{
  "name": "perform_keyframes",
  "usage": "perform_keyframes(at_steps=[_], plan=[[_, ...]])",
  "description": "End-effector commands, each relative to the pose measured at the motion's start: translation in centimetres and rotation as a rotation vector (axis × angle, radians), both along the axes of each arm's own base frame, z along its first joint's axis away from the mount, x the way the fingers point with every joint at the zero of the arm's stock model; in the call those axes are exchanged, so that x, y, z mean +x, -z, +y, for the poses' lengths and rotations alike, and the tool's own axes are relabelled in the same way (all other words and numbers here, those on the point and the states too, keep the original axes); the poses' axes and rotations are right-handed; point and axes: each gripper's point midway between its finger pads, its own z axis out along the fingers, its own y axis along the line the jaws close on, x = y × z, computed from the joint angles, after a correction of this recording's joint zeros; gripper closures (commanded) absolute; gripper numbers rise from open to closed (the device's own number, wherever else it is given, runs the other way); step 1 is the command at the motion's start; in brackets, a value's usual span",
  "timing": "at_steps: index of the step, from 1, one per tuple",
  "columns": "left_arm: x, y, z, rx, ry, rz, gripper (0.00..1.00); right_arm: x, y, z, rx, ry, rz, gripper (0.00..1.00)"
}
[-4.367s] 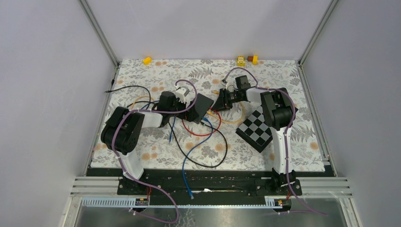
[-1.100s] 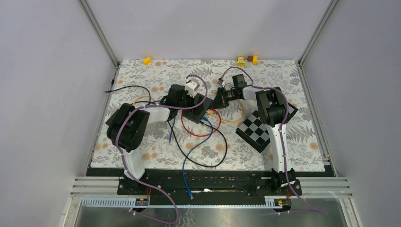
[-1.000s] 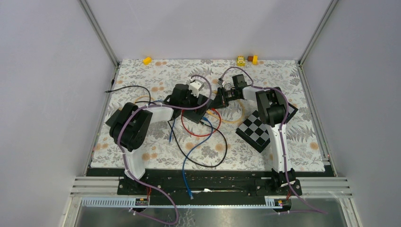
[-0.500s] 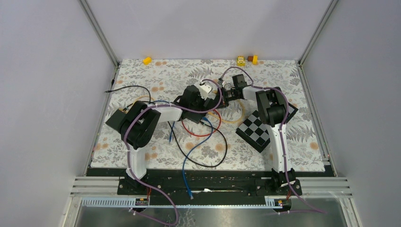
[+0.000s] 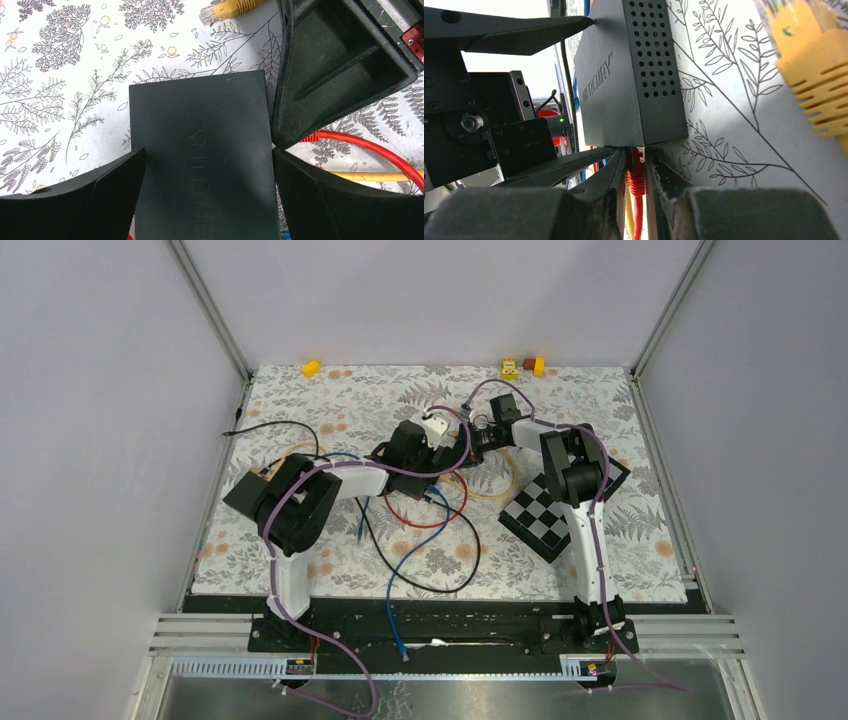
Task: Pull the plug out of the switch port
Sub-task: Pull the connector from the switch port.
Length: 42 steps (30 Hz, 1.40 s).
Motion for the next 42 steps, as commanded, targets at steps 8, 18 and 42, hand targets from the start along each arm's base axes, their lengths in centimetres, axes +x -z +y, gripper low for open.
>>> perform_keyframes(at_steps=[8, 18, 42], plan=[[-1.4, 2.8, 1.7, -0.030, -0.096, 0.093, 0.11, -0.1, 4.3, -1.6, -0.138, 0.100, 0.065, 1.00], [-1.8, 3.2, 2.3, -0.004, -0.095, 0.085, 0.15, 0.8, 4.2, -2.3, -0.179, 0.046, 0.010, 1.00], [-2.1, 2.9, 3.0, 0.039, -0.090, 0.047, 0.19, 0.6, 4.8, -2.8, -0.210, 0.069, 0.029, 1.00]])
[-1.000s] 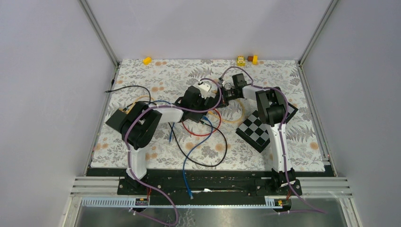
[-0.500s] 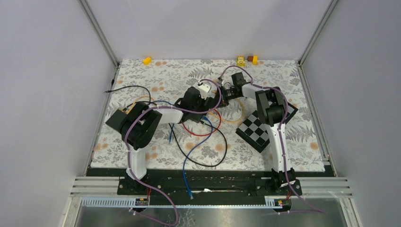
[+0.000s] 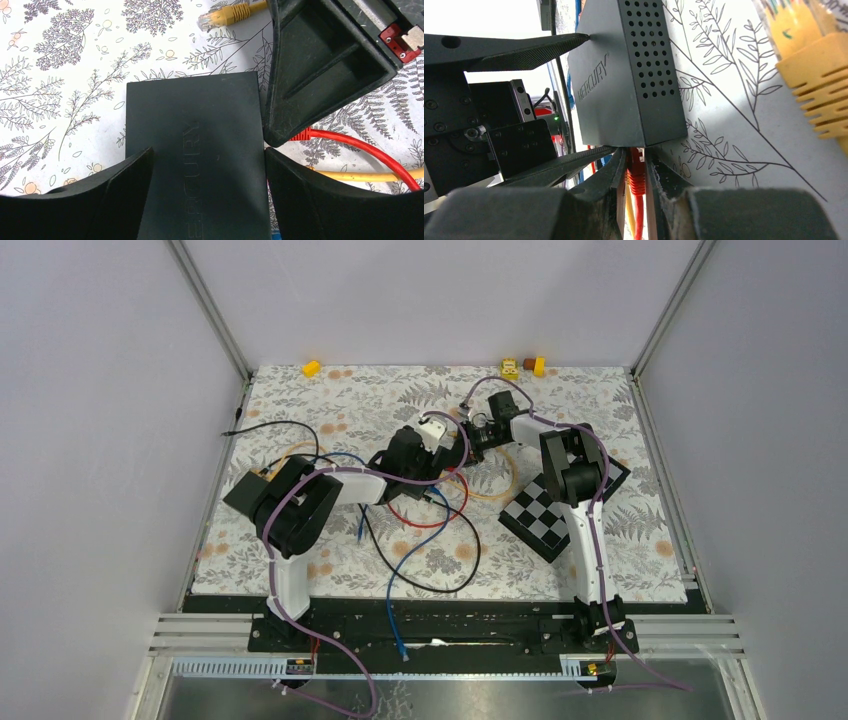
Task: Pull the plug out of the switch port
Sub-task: Pull the connector from the switch port.
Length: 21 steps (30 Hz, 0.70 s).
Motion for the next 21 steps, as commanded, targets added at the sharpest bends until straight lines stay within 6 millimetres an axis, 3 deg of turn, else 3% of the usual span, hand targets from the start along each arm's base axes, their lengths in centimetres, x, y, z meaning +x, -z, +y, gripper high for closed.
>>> perform_keyframes(at_steps=[1, 8, 21], plan=[[-1.6, 2.9, 3.2, 0.094, -0.068, 0.101, 0.19, 0.5, 4.9, -2.6, -0.152, 0.089, 0.024, 1.00], [-1.7, 2.8, 3.1, 0.072, -0.081, 0.107, 0.21, -0.2, 4.9, -2.1, -0.094, 0.167, 0.058, 1.00], [-1.8, 3.1, 3.0, 0.078, -0.066, 0.108, 0.22, 1.0, 5.0, -2.6, -0.149, 0.085, 0.010, 1.00]])
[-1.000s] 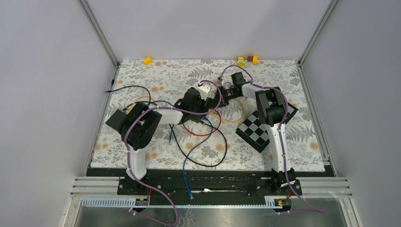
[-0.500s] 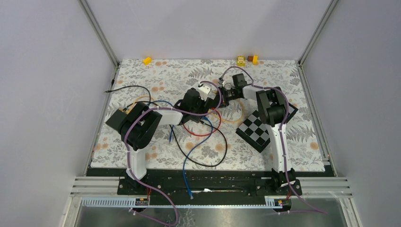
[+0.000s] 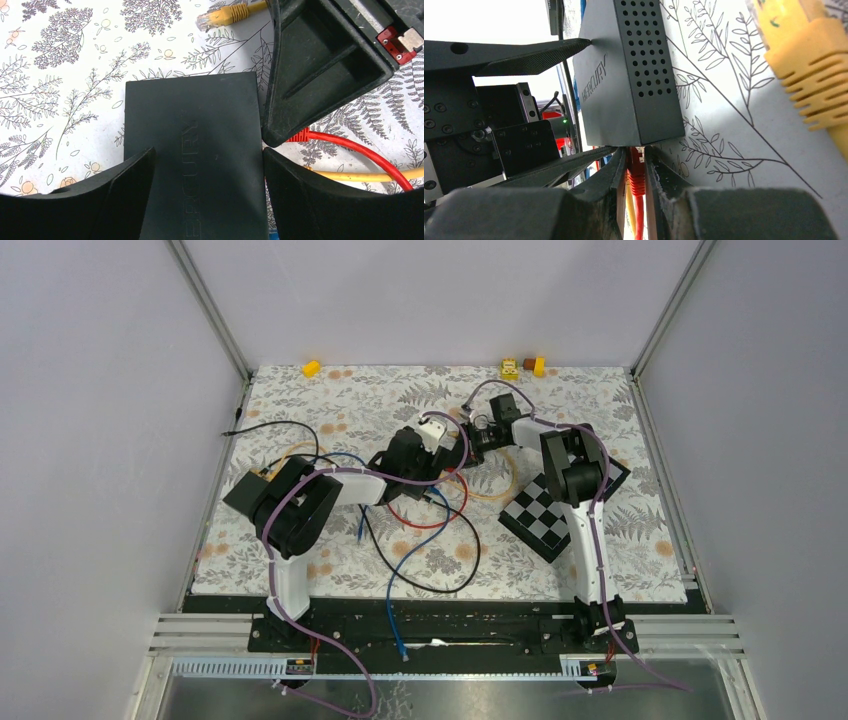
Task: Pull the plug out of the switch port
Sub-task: Pull the connector from the switch port.
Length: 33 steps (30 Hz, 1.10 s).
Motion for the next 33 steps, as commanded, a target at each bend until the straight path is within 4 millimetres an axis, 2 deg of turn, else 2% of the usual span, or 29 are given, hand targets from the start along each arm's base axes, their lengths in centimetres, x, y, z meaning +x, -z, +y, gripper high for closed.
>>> perform_keyframes(at_steps=[1, 8, 20, 26, 33], plan=[[-1.6, 3.2, 3.2, 0.090, -0.063, 0.104, 0.22, 1.0, 5.0, -2.6, -0.185, 0.049, -0.011, 1.00], [-1.5, 3.2, 3.6, 0.107, -0.079, 0.090, 0.22, -0.2, 4.4, -2.3, -0.127, 0.116, 0.010, 1.00], [-1.7, 3.8, 3.4, 0.097, -0.075, 0.108, 0.23, 1.4, 4.2, -3.4, -0.181, 0.055, -0.053, 1.00], [-1.6, 3.7, 3.2, 0.082, -0.082, 0.115, 0.23, 0.5, 4.2, -3.1, -0.152, 0.103, 0.009, 1.00], [-1.7, 3.4, 2.6, 0.061, -0.066, 0.129, 0.20, 0.3, 3.5, -3.7, -0.187, 0.104, -0.043, 1.00]])
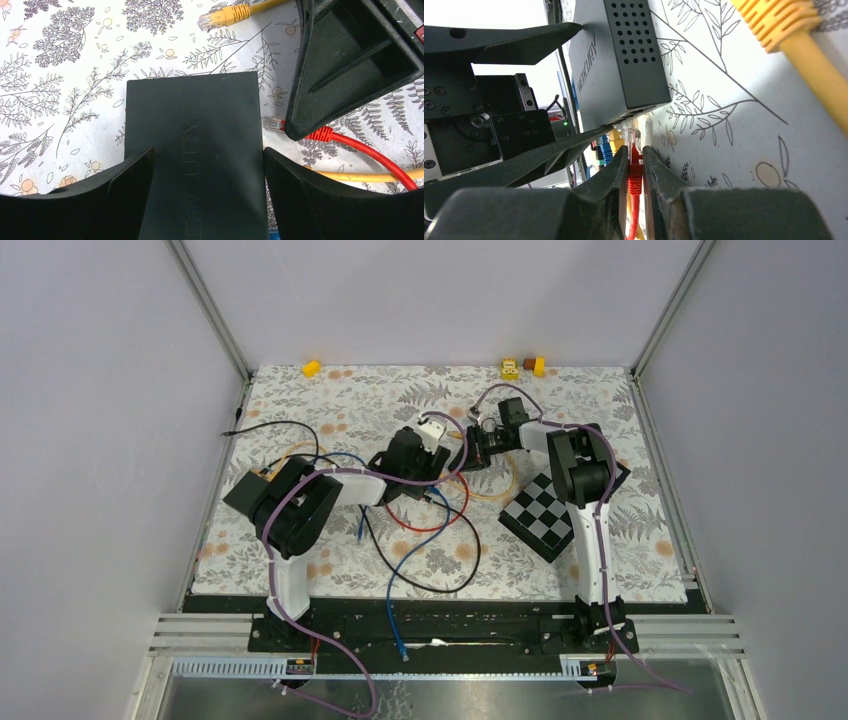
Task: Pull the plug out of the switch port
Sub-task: Pull the connector from the switch port, then place the connector at the center of the board.
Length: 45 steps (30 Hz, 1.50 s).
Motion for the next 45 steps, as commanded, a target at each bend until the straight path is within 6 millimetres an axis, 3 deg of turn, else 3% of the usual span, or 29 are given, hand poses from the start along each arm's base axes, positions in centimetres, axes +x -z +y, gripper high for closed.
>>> perform_keyframes(at_steps=[1, 4, 11, 18, 24, 27, 31, 35, 39, 45], plan=[[-1.7, 3.5, 2.5, 0.063, -0.056, 0.139, 0.19, 1.1, 3.1, -2.5, -0.191, 0.068, -0.076, 1.00], [-1.7, 2.8, 1.8, 0.041, -0.034, 0.149, 0.15, 1.5, 1.5, -2.9, -0.178, 0.070, -0.109, 1.00], [-1.4, -1.8, 0.3, -0.050, 0.047, 0.127, 0.05, 2.6, -3.2, -3.4, -0.144, 0.094, -0.183, 1.00], [-2.1, -6.5, 0.9, -0.149, 0.162, 0.092, 0.01, 0.9, -6.5, -2.7, -0.089, 0.115, -0.187, 1.00], [-4.3, -8.8, 1.6, -0.215, 0.286, 0.068, 0.01, -0.9, -8.7, -1.3, -0.039, 0.136, -0.210, 1.00], [-6.4, -8.8, 1.5, -0.205, 0.394, 0.059, 0.02, -1.0, -9.1, -1.0, -0.060, 0.141, -0.254, 1.00], [-9.2, -6.8, 2.8, -0.112, 0.472, 0.115, 0.04, -0.5, -8.0, -1.5, -0.122, 0.159, -0.282, 0.99], [-8.3, -4.9, 5.9, -0.030, 0.272, 0.185, 0.10, -0.9, -5.8, -2.3, -0.196, 0.161, -0.261, 0.94], [-7.2, -4.5, 8.9, -0.029, 0.070, 0.217, 0.18, -1.3, -4.5, -2.0, -0.220, 0.151, -0.249, 0.92], [-6.5, -3.2, 9.8, -0.002, -0.004, 0.264, 0.24, -1.2, -3.6, -1.6, -0.229, 0.138, -0.237, 0.91]])
